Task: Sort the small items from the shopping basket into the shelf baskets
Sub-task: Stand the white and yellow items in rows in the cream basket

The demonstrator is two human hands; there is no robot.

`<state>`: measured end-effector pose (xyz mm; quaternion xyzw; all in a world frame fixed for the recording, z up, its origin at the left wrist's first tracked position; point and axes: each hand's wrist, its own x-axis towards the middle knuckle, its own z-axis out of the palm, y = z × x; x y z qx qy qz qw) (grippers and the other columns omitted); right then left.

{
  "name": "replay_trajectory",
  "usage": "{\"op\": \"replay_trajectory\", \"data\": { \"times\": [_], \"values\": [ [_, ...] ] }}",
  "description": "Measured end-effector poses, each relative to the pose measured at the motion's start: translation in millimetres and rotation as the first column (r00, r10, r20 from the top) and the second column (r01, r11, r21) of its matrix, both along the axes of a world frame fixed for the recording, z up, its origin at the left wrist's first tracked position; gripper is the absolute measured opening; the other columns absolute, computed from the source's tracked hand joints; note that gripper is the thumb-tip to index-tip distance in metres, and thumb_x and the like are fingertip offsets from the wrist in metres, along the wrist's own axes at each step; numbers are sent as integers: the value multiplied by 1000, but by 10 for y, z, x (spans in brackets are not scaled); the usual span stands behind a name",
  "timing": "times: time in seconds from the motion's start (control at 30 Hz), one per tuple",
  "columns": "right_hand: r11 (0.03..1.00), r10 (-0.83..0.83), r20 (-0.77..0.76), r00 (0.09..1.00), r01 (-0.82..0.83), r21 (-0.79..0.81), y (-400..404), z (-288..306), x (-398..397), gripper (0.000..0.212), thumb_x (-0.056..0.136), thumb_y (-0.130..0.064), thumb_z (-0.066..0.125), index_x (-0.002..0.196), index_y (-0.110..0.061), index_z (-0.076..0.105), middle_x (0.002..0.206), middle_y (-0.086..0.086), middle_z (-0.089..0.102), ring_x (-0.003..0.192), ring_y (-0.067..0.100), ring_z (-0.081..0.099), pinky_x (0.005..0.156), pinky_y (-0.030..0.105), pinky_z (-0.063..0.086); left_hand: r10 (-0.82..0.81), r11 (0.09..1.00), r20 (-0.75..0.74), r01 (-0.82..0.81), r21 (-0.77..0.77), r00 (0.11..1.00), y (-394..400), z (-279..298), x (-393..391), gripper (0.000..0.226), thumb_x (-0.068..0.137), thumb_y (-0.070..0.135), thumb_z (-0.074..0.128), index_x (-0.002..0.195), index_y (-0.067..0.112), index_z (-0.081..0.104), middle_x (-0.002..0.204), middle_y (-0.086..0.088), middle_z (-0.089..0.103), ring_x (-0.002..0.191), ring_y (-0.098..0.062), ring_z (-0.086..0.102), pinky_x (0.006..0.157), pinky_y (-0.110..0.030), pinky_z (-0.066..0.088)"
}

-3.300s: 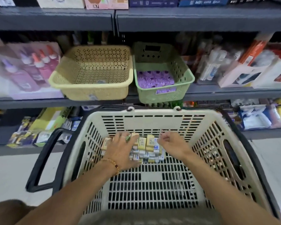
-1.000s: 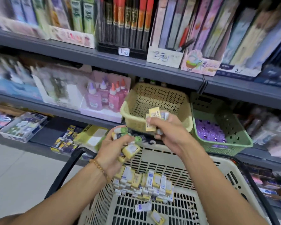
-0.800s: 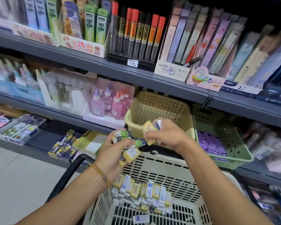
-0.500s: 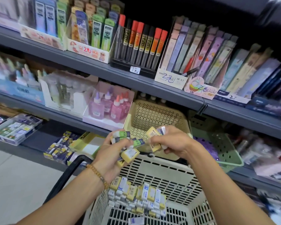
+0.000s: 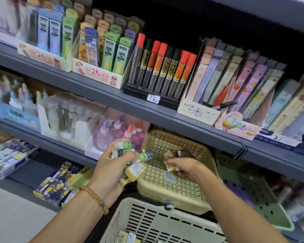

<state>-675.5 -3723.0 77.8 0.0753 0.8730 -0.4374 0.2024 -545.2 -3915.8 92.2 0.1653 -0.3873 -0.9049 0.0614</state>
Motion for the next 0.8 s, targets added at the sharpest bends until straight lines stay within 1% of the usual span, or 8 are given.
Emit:
{"op": "replay_trajectory", "data": {
  "times": [0.1, 0.2, 0.27, 0.33, 0.43, 0.57, 0.7, 0.8],
  "values": [
    [996, 92, -10, 996, -92, 3, 9, -174, -157, 24, 84, -30, 75, 99, -13, 69, 82, 5, 72, 62, 21, 68, 45, 25, 41, -2, 1000, 0, 2, -15, 1000, -18, -62, -100, 40, 70, -12, 69, 89, 23, 68, 101, -18, 70, 94, -38, 68, 86, -60, 48],
    [989, 63, 88, 994, -50, -142, 92, -254, -230, 17, 93, -24, 66, 104, -12, 66, 82, 6, 67, 52, 13, 61, 46, 26, 45, -6, 1000, 7, 6, -14, 1000, -24, -104, -125, 42, 69, -11, 70, 91, 24, 68, 109, -21, 70, 101, -42, 67, 89, -65, 45],
    [984, 6, 123, 992, 16, -177, 185, -275, -251, 10, 94, -18, 64, 104, -18, 63, 102, 8, 66, 66, 15, 66, 54, 28, 56, -9, 1000, 9, 9, -19, 1000, -26, -130, -126, 41, 70, -12, 69, 91, 23, 68, 109, -22, 70, 100, -42, 67, 87, -64, 46],
    [988, 16, 147, 989, 6, -152, 289, -284, -235, 15, 94, -12, 63, 100, -26, 63, 113, 9, 62, 77, 18, 65, 59, 29, 57, -17, 999, 13, 17, -30, 1000, -17, -143, -121, 39, 70, -12, 69, 88, 23, 68, 103, -20, 71, 96, -40, 69, 84, -61, 50],
    [989, 146, 137, 980, -149, 5, 379, -261, -205, 22, 92, -9, 62, 103, -28, 67, 111, 7, 62, 74, 16, 63, 63, 28, 55, -23, 999, 16, 23, -38, 1000, 14, -136, -104, 39, 69, -11, 70, 85, 24, 68, 100, -17, 71, 90, -36, 70, 81, -56, 52],
    [988, 147, -25, 989, -146, 41, 314, -196, -268, 34, 89, -8, 53, 108, -34, 65, 110, -2, 59, 77, 15, 61, 58, 26, 55, -22, 999, 15, 23, -45, 1000, 34, -121, -90, 42, 68, -11, 71, 94, 22, 68, 108, -21, 70, 103, -44, 65, 90, -64, 45],
    [917, 370, 17, 929, -368, 152, 128, -196, -250, 27, 98, -16, 50, 117, -32, 62, 110, 2, 61, 74, 13, 60, 58, 25, 53, -3, 998, 19, 4, -58, 1000, 24, -114, -113, 43, 68, -11, 70, 97, 22, 68, 106, -22, 69, 98, -42, 67, 88, -61, 47],
    [841, 513, 97, 853, -522, 145, -1, -193, -181, 23, 102, -20, 49, 120, -29, 59, 90, 5, 60, 63, 13, 54, 58, 27, 49, 2, 998, 9, -1, -68, 1000, -2, -112, -127, 39, 67, -10, 71, 89, 23, 68, 96, -18, 70, 91, -38, 69, 82, -57, 50]
  ]
}}
